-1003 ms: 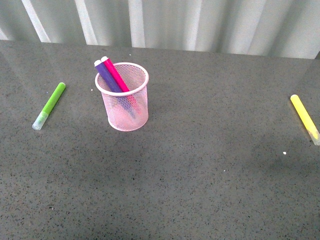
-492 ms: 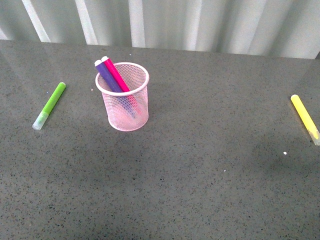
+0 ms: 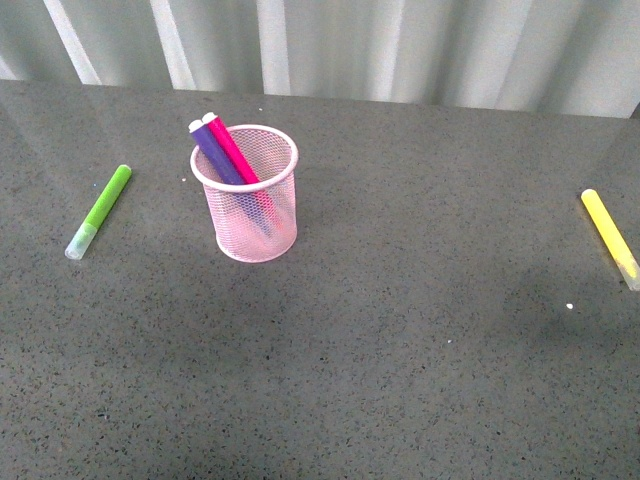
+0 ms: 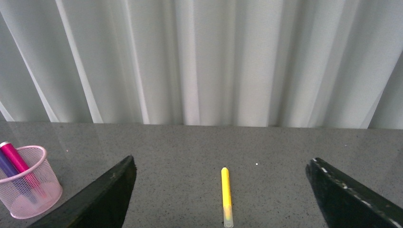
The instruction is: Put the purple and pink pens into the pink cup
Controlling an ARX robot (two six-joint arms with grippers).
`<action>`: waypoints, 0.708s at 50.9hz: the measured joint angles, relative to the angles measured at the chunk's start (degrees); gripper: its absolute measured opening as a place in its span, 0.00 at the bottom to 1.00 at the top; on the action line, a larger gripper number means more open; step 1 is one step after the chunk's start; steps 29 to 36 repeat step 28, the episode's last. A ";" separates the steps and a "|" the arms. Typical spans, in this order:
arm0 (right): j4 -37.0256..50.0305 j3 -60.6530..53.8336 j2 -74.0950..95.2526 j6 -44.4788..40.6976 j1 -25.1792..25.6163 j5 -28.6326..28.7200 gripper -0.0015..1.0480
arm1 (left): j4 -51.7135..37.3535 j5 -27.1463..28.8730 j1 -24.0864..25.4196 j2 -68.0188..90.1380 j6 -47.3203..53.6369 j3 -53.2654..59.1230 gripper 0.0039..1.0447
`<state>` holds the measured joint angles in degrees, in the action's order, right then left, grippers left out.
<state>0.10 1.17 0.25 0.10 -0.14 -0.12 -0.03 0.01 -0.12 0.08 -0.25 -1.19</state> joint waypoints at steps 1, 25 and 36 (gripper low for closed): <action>0.00 0.00 0.00 0.00 0.00 0.00 0.93 | 0.00 0.00 0.00 0.00 0.00 0.00 0.94; 0.00 0.00 0.00 0.00 0.00 0.00 0.93 | 0.00 0.00 0.00 0.00 -0.02 0.00 0.94; 0.00 0.00 0.00 0.00 0.00 0.00 0.93 | 0.00 0.00 0.00 0.00 0.00 0.00 0.94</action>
